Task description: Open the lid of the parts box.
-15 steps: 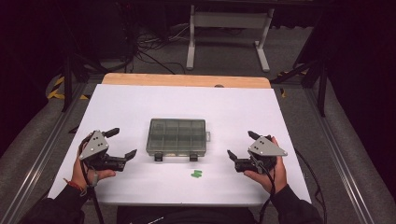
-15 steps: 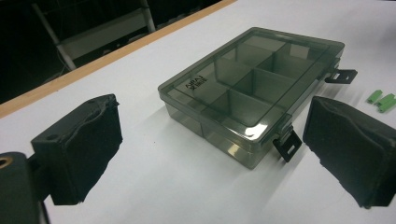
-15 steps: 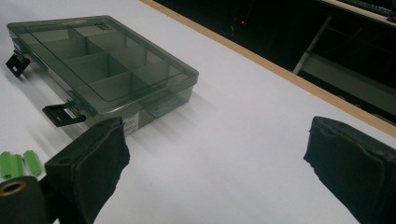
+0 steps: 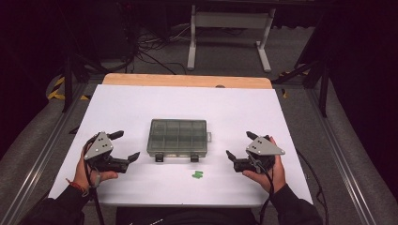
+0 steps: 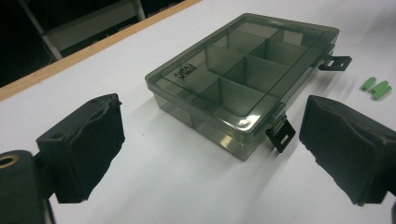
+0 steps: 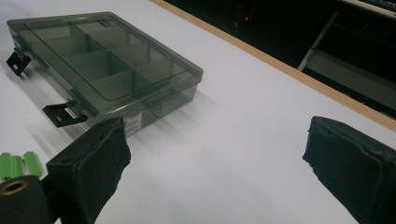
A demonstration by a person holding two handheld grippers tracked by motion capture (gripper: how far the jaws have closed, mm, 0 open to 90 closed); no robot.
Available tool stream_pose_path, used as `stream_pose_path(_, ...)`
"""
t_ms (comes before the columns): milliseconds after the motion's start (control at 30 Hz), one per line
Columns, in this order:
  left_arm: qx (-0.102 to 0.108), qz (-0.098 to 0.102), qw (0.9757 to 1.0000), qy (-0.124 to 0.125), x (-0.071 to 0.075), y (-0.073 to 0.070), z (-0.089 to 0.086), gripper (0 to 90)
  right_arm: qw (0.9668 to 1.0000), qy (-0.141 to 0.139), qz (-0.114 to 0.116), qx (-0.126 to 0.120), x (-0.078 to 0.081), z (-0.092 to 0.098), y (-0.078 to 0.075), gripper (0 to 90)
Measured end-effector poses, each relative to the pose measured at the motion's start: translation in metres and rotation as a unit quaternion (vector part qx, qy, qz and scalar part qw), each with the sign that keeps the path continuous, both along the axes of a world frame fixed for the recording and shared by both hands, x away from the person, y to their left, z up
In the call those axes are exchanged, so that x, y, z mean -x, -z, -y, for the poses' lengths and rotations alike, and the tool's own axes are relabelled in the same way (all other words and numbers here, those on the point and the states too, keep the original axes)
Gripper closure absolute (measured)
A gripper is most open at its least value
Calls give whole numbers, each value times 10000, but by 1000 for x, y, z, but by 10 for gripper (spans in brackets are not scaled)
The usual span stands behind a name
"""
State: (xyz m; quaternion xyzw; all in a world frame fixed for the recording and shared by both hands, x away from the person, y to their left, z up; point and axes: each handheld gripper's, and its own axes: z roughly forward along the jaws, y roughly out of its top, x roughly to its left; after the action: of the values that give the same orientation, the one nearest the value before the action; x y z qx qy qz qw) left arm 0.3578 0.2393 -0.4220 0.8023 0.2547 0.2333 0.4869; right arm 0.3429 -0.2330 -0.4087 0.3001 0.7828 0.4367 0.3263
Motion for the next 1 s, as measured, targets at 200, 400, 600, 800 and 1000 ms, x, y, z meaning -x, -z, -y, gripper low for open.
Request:
stream_pose_path(200,-123,-88,9999,49,-1,3,8,106,10000,-74,-42,38,-1,-4,1,73)
stream_pose_path(400,-257,-242,9993,133,-5,6,13,154,9996,-209,-162,76,-4,-13,5,92)
stream_pose_path(600,-304,-430,9984,210,-9,10,13,199,9987,-336,-367,117,-9,-22,10,110)
stream_pose_path(800,-411,-605,9969,299,-15,13,21,242,9971,-483,-560,177,-15,-32,15,143)
stream_pose_path(1000,-548,-717,9952,382,-19,16,29,282,9944,-642,-807,214,-19,-43,21,203)
